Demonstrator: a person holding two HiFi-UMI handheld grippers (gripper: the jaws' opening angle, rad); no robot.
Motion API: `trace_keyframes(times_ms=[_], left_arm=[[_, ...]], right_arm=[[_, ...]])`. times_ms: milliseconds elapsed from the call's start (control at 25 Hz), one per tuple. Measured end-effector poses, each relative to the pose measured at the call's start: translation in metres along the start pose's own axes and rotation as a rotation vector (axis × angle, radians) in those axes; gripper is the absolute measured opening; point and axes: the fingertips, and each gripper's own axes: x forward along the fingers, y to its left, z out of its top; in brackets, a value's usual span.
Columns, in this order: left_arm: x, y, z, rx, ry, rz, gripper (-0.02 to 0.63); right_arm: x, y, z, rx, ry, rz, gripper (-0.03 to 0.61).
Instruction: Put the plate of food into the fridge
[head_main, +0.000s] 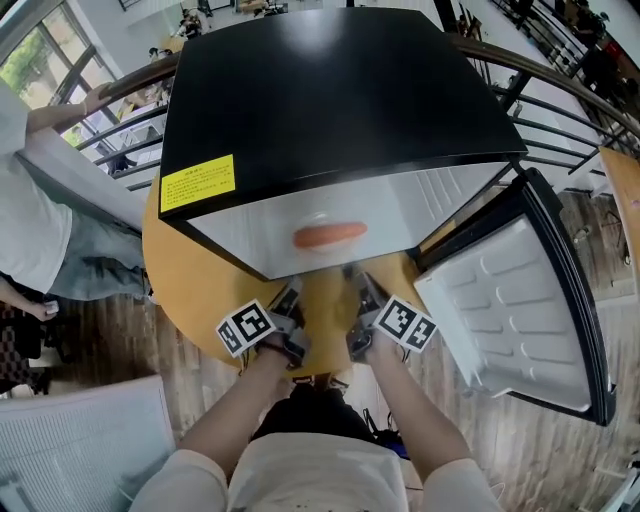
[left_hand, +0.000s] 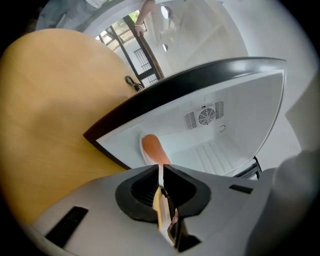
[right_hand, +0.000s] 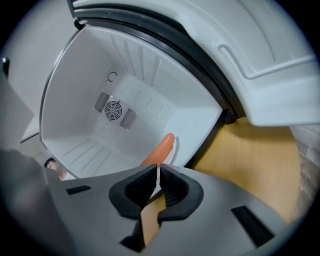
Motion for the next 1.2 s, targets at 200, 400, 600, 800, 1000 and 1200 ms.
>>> trace_keyframes(times_ms=[200,400,600,800,1000,1200], left_arm=[[-0.032,-0.035,-0.013,0.120,0.078,-0.077,0.030],[-0.072,-0.063,-0.017,0.355,0.108,-0.076,0.023],[-0.112,-0.081,-0.034,0.573,0.142,-0.002,0.023],[-0.142,-0.085,-0.058,0.716,0.196,0.026,0.023],[-0.160,-0.084,-0.068,0.840,0.203,0.064,0.023],[-0.160,-0.083,-0.078,0.849,0.218,0.077,0.023]], right_arm=[[-0.035,0.030,-0.011,-0.094,0.056,0.028,0.031],[-0.072,0.060,-0.029,-0.199,0.097,0.036,0.031],[-0.103,0.088,-0.051,-0.292,0.109,0.066,0.031],[-0.129,0.109,-0.063,-0.394,0.081,0.059,0.031],[-0.144,0.119,-0.079,-0.506,0.073,0.024,0.031],[-0.152,0.122,-0.087,-0.526,0.055,0.005,0.031]])
